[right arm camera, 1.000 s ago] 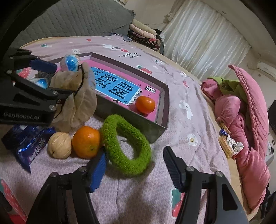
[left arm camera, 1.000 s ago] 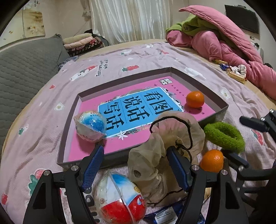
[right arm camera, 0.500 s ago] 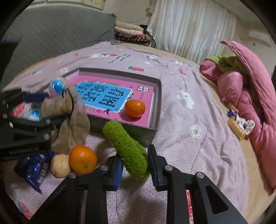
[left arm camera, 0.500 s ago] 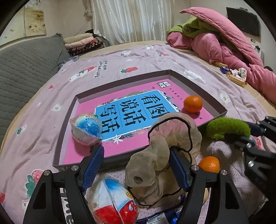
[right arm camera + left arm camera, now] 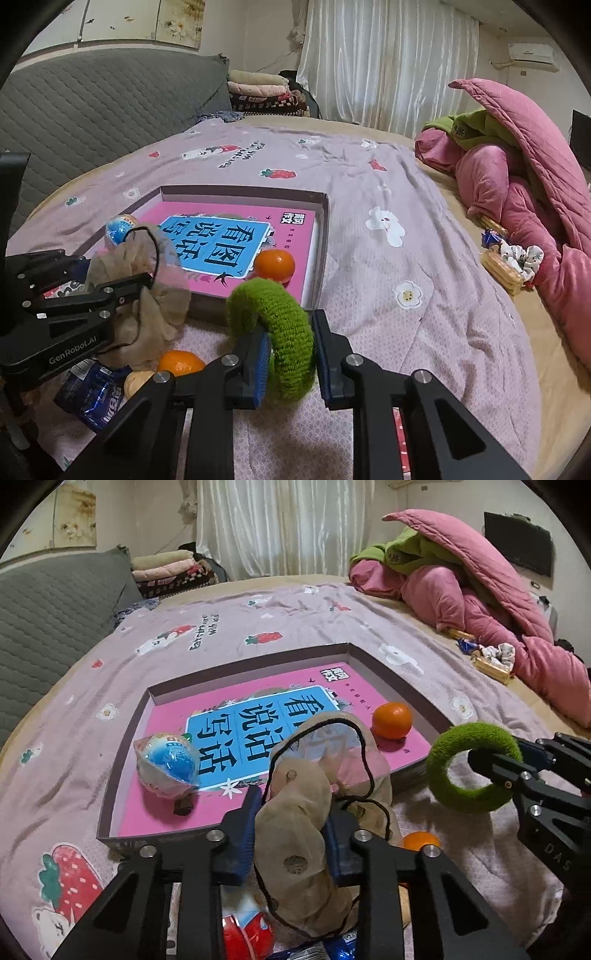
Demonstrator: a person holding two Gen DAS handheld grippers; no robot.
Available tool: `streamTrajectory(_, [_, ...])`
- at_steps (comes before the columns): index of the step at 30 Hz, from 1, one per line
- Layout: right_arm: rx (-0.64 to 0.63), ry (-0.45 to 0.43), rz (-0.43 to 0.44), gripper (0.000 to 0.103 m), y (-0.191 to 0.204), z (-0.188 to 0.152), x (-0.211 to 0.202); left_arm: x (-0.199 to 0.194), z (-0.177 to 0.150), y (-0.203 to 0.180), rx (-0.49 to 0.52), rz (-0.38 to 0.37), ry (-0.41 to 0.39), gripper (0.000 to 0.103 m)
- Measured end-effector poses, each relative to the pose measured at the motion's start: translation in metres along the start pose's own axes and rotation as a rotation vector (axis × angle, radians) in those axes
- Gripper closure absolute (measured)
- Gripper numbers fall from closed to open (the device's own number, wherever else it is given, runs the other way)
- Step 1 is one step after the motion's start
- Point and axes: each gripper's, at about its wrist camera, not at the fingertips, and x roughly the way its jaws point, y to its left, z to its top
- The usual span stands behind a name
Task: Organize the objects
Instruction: 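Grasp the beige mesh pouch with the left tool while the right tool grasps the green ring, then lift the pouch with the left tool while the right tool lifts the green ring toward the tray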
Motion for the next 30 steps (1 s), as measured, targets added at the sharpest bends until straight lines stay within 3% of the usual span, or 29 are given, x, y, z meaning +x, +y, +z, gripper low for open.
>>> streamTrajectory(6, [-0.001, -0.024, -0.004, 0.083, 0.001, 0.003, -0.003, -0.002, 0.002, 0.010, -0.067, -0.051, 0.001, 0.080])
streamTrajectory(13, [-0.004, -0.067, 0.009, 0.083, 0.006, 0.008, -0.012, -0.017, 0.005, 0.017, -0.105, -0.078, -0.057, 0.080])
streamTrajectory(30, [0.002, -0.169, 0.034, 0.083, 0.023, 0.030, -0.027, -0.044, 0.013, 0.031, -0.110, -0.029, -0.164, 0.080])
